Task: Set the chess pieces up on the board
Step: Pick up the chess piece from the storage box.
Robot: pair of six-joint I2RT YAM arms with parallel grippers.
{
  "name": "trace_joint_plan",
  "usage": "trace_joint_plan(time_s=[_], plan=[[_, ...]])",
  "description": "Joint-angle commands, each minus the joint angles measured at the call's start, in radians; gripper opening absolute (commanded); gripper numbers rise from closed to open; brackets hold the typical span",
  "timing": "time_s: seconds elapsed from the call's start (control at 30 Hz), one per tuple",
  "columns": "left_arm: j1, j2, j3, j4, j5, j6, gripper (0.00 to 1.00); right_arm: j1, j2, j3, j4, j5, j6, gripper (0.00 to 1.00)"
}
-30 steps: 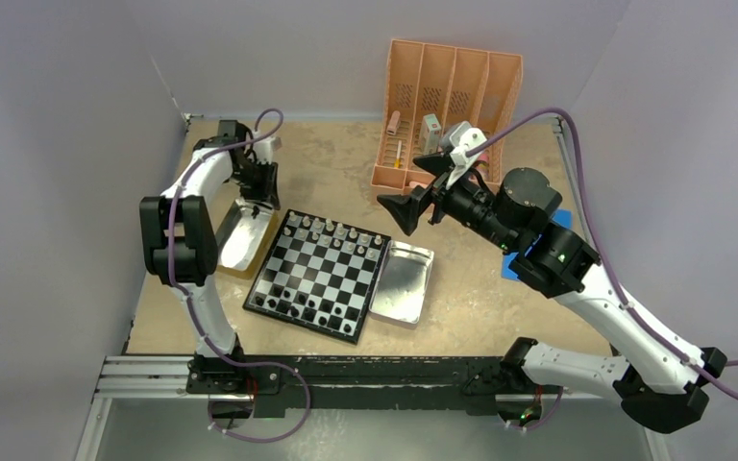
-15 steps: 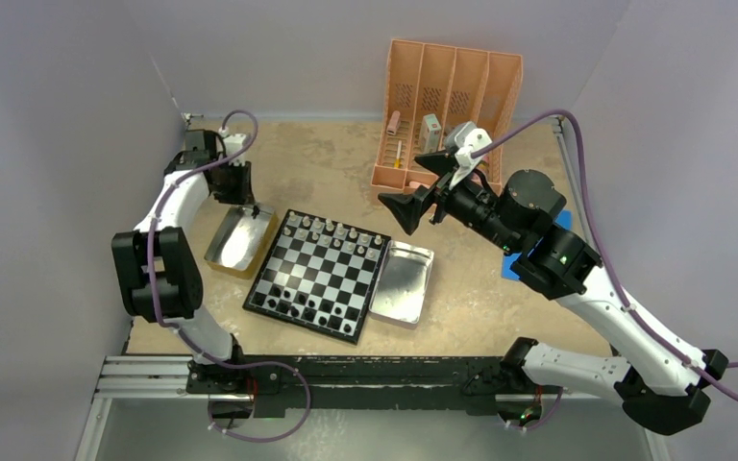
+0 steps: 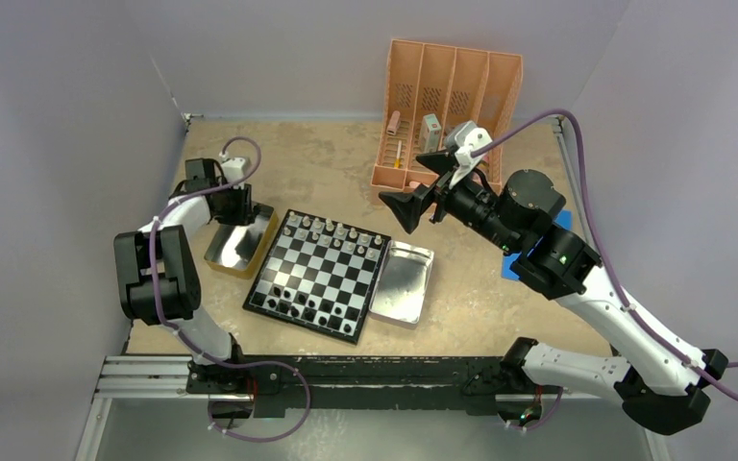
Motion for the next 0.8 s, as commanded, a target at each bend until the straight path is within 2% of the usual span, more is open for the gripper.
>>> trace_joint_plan(time_s=[0.0, 0.17, 0.57, 0.77], plan=[[0.002, -0.007, -0.019, 0.147, 0.069, 0.067, 0.32, 0.004, 0.001, 0.024, 0.050, 0.030, 0.006, 0.99], [0.002, 0.016, -0.032, 0.212, 0.094, 0.087, 0.31, 0.004, 0.011, 0.031, 0.046, 0.039, 0.006, 0.99], [0.002, 0.109, 0.001, 0.252, 0.105, 0.105, 0.29, 0.004, 0.038, 0.053, 0.045, 0.058, 0.003, 0.99], [0.002, 0.145, 0.032, 0.248, 0.117, 0.112, 0.21, 0.004, 0.052, 0.061, 0.046, 0.063, 0.003, 0.99]])
